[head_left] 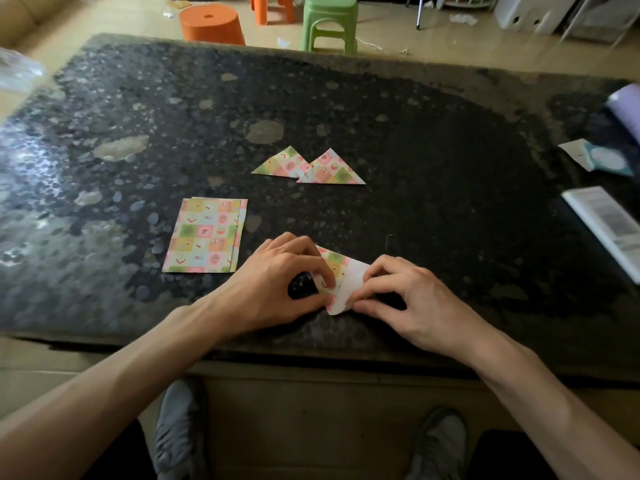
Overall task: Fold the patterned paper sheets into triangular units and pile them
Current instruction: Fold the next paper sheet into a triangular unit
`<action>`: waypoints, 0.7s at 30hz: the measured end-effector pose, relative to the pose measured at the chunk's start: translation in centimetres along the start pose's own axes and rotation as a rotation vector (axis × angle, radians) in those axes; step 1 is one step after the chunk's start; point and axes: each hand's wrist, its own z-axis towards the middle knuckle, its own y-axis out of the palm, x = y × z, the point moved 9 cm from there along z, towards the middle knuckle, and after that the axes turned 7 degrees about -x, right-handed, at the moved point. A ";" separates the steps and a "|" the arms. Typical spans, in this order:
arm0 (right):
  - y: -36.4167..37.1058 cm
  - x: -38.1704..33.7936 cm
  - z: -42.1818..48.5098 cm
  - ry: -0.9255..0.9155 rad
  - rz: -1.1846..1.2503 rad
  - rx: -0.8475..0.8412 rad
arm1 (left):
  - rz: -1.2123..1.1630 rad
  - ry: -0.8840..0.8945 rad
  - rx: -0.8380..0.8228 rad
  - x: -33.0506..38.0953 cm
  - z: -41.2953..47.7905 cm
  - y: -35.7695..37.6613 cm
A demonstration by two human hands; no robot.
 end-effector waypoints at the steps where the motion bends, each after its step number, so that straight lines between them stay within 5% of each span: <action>1: -0.1 0.2 0.1 0.018 0.034 0.013 | -0.001 -0.001 0.001 0.0 -0.1 0.0; 21: 0.3 0.6 0.8 0.213 0.005 0.157 | -0.044 -0.085 0.065 0.4 -0.5 0.1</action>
